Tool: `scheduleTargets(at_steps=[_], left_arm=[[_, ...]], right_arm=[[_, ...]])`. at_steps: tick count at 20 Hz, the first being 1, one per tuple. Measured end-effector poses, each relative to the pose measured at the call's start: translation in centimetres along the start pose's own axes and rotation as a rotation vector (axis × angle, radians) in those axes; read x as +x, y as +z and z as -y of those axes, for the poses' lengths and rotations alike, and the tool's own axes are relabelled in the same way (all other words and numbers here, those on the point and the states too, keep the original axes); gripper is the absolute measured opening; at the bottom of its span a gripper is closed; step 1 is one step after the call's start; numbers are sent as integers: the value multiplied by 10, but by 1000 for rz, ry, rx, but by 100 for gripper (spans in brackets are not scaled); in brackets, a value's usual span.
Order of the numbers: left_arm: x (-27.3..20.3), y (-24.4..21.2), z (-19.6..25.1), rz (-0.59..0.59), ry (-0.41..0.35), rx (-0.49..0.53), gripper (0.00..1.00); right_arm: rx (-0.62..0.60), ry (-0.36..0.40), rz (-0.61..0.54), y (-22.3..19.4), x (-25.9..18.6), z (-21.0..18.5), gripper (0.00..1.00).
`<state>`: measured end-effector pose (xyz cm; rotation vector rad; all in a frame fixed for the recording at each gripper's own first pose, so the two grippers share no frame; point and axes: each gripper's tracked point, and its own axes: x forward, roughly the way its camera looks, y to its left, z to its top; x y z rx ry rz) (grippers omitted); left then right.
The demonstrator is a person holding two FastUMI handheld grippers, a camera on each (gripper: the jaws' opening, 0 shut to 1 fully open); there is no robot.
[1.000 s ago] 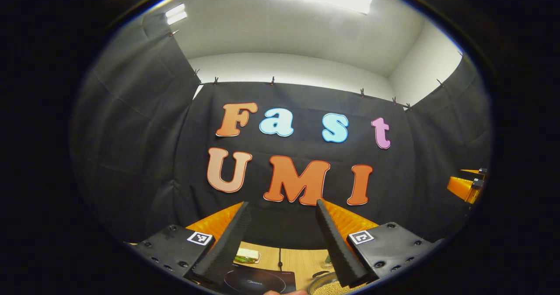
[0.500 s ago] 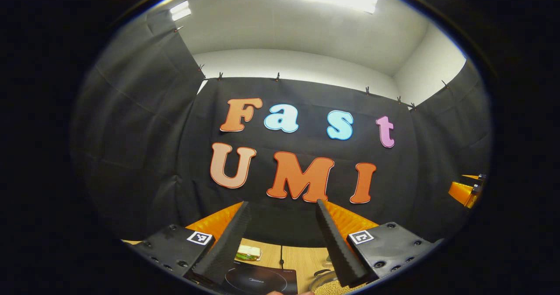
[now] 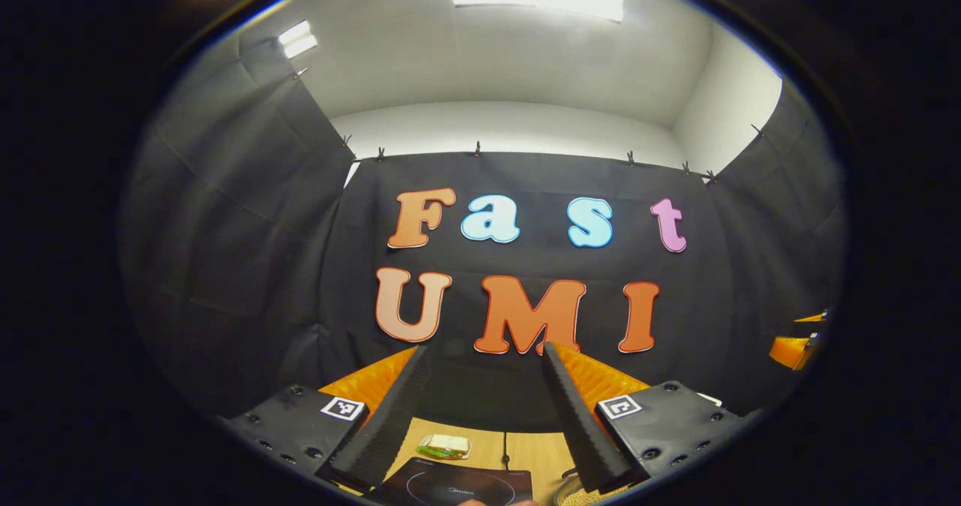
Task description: First push the handle of the pot to place it horizontally, then grasp the pot with both hands and set it on the induction cooktop.
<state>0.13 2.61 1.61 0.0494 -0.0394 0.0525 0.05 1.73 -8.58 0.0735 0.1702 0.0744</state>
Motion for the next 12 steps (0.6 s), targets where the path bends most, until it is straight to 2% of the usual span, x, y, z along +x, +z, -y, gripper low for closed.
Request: scheduleTargets(at_steps=[6, 8, 11, 12], left_arm=[[1, -10, -11, -6, 38, 39, 97], [2, -15, -11, -14, 36, 34, 97], [3, -22, -16, -21, 44, 35, 97], [4, -24, -16, -26, 47, 32, 97]], right_arm=[[13, 3, -160, -55, -11, -3, 90], [21, 21, -209, -74, -19, -9, 85], [52, 64, -303, -110, -38, -24, 66], [61, 80, -348, -124, -45, -29, 63]])
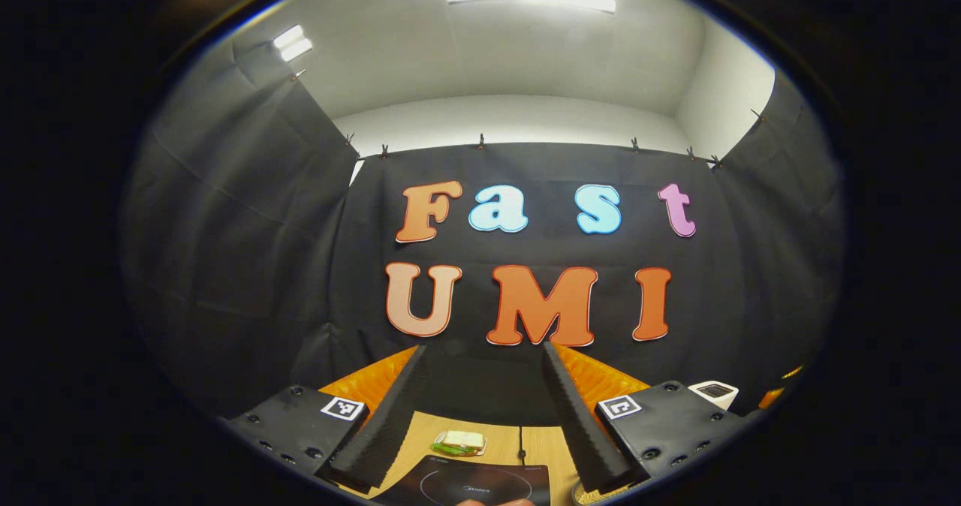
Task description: First push the handle of the pot to place it horizontally, then grasp the pot with both hands and set it on the induction cooktop.
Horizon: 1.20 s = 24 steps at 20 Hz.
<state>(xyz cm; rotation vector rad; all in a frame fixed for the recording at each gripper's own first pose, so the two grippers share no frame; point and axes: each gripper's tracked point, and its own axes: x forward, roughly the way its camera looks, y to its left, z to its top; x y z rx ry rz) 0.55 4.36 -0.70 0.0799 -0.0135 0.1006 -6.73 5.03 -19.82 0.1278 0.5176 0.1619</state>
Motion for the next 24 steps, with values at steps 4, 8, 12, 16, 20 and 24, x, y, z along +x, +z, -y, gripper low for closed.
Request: scheduleTargets(at_steps=[4, 8, 12, 16, 20, 24], left_arm=[[-1, -11, 3, -31, -10, -12, 98], [-4, -16, 7, -45, -26, -23, 97], [-4, -20, 7, -57, -29, -30, 97], [-2, -25, 8, -77, -34, -32, 97], [1, -31, 12, -92, -39, -44, 98], [3, -34, 15, -99, -47, -32, 98]], right_arm=[[12, 34, -119, -50, -9, -11, 40], [82, 62, -243, -102, -19, -19, 15], [191, 83, -330, -132, -28, -27, 4], [278, 134, -418, -160, -39, -46, 0], [317, 183, -530, -194, -43, -67, 0], [357, 126, -646, -225, -36, -60, 0]])
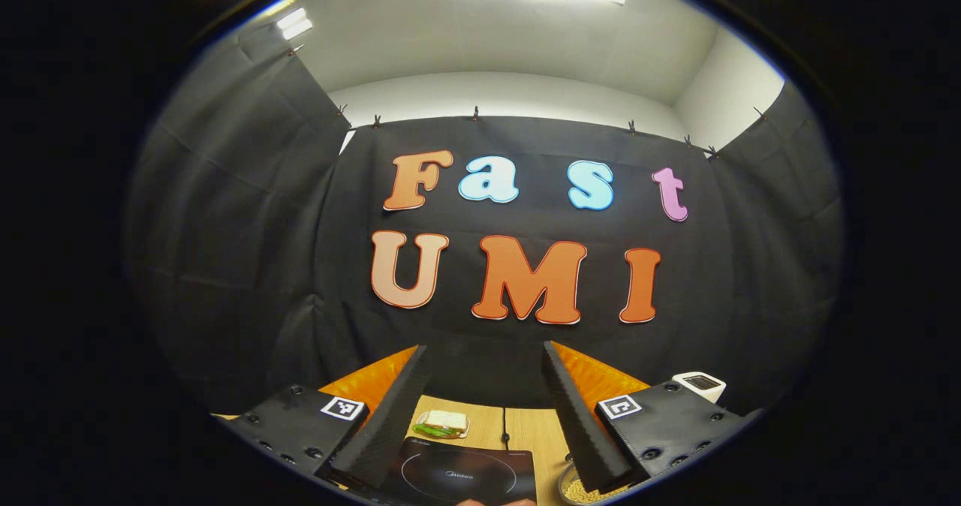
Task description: First push the handle of the pot to place it horizontally, then grasp the pot with both hands and set it on the induction cooktop.
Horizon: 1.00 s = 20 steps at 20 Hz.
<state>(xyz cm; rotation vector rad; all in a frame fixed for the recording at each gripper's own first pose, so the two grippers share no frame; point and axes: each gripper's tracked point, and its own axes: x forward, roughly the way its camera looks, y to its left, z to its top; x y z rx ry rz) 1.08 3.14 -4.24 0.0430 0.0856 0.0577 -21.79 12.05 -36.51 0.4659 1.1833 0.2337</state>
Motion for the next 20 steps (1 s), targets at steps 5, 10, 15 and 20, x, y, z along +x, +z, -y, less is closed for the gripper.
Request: scheduleTargets(at_steps=[5, 10, 15, 20], left_arm=[[7, -7, 1, 12, -2, -54, 98], [15, -12, 3, -6, 4, -42, 98], [20, -17, 9, -8, -13, -70, 98], [21, -23, 7, -25, -2, -61, 98]], right_arm=[[76, 22, -46, 8, 18, -4, 0], [156, 34, -110, 7, 29, 1, 0], [198, 59, -184, 7, 30, 3, 0], [279, -16, -235, 0, 35, 31, 0]])
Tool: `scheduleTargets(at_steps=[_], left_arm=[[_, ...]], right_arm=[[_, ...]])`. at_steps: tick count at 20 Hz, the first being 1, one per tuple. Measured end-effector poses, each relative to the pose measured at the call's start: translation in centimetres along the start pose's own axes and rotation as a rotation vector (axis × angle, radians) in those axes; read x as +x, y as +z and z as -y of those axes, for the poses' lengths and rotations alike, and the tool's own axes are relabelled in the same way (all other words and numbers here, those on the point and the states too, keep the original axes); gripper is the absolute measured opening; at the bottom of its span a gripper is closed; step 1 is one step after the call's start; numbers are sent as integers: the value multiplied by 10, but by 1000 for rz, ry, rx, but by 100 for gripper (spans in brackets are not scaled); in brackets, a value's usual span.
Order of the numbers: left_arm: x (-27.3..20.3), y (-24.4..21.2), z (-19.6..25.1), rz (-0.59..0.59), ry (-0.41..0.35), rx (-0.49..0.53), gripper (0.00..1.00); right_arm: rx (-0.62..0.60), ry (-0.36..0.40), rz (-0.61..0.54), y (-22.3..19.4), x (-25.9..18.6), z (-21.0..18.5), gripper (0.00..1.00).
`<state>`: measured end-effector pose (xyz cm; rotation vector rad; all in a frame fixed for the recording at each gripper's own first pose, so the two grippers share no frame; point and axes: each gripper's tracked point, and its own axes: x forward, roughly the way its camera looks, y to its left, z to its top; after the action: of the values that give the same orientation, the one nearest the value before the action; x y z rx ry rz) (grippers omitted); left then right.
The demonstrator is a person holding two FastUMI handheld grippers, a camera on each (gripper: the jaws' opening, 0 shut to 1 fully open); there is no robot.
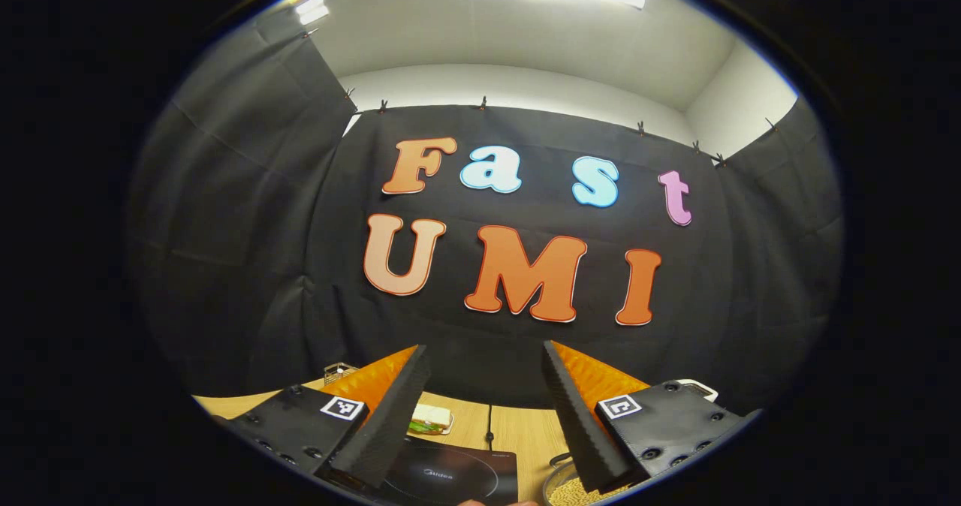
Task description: First push the handle of the pot to place it horizontally, then grasp the pot with both hands and set it on the induction cooktop.
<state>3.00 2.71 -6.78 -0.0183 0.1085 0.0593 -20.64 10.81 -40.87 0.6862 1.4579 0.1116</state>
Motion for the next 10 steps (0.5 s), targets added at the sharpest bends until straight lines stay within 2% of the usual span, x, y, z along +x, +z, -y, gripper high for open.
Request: scheduleTargets(at_steps=[6, 10], left_arm=[[1, -2, -4, 4, 4, 24, 98], [5, -11, -9, -19, 11, 37, 98]], right_arm=[[59, -24, 7, 18, -3, 17, 0], [104, -69, 65, 45, -10, 33, 0]])
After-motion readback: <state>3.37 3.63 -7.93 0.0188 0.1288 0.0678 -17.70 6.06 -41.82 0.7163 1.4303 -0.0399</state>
